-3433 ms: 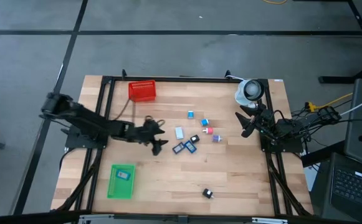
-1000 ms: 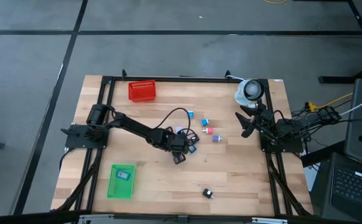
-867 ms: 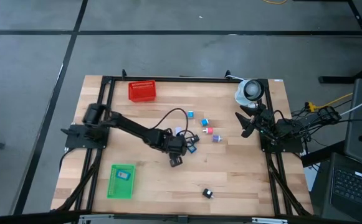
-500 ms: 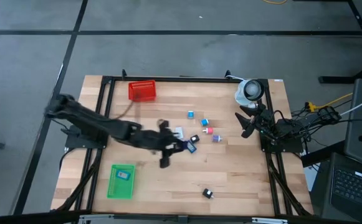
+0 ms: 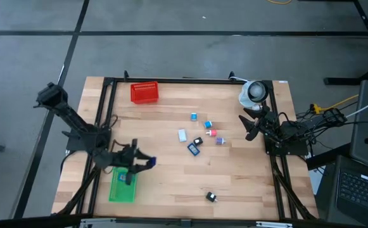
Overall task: Pick & Place Office items
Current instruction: Put the blue digital timer into the green bin
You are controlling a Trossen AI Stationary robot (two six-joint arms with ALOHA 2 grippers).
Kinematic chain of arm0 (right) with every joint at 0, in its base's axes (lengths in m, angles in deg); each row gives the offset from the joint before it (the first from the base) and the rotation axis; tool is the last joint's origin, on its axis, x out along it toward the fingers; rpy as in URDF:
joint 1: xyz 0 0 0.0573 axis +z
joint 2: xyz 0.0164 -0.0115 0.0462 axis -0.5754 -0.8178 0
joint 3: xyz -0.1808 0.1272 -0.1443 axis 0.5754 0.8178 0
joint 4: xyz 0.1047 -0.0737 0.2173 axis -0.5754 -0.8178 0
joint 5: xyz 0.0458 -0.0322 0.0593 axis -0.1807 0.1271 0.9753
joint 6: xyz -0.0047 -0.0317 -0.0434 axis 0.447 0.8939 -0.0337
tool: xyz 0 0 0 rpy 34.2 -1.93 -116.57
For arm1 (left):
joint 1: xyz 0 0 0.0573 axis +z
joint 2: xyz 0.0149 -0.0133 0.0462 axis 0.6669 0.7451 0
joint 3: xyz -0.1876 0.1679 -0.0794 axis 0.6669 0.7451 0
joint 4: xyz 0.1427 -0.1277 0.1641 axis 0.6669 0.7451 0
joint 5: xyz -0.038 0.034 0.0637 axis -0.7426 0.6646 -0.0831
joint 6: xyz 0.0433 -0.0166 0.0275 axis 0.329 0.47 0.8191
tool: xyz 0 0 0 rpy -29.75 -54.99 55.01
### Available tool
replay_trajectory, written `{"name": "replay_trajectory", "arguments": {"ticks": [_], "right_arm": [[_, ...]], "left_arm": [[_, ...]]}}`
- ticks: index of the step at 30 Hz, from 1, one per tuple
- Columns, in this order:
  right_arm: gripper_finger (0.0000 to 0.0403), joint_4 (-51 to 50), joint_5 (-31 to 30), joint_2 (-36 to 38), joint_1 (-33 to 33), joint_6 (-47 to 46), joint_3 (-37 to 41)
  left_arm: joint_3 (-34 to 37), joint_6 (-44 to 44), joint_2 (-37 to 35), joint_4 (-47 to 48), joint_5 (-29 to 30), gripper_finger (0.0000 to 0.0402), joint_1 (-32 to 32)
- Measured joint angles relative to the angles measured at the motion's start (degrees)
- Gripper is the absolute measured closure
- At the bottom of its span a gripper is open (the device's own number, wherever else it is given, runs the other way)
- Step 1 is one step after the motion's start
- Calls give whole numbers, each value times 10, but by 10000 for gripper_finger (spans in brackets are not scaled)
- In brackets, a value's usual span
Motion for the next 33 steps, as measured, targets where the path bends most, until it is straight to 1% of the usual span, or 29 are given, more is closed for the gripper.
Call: {"name": "replay_trajectory", "arguments": {"ticks": [2,6,9,13,16,20,24,28,30,33], "right_arm": [[156,0,0,0,0,0,0],[156,-1,0,0,0,-13,0],[156,-1,0,0,0,-13,0],[156,-1,0,0,0,-13,0],[156,-3,0,0,0,-13,0],[156,-9,0,0,0,-11,0],[156,-10,0,0,0,-8,0],[156,-10,0,0,0,2,0],[155,-10,-3,0,0,2,0],[155,-10,-3,0,0,2,0]], "left_arm": [[15,-57,0,8,16,258,-35],[15,-146,-1,52,7,258,-89],[8,-226,-1,90,-16,258,-119],[-12,-342,-1,184,-55,258,-151],[-27,-425,-1,260,-88,258,-166],[-49,-508,-1,349,-127,258,-178],[-76,-566,3,434,-165,258,-184],[-102,-616,31,515,-219,258,-186],[-104,-628,50,527,-235,258,-186],[-104,-628,78,500,-237,258,-186]]}}
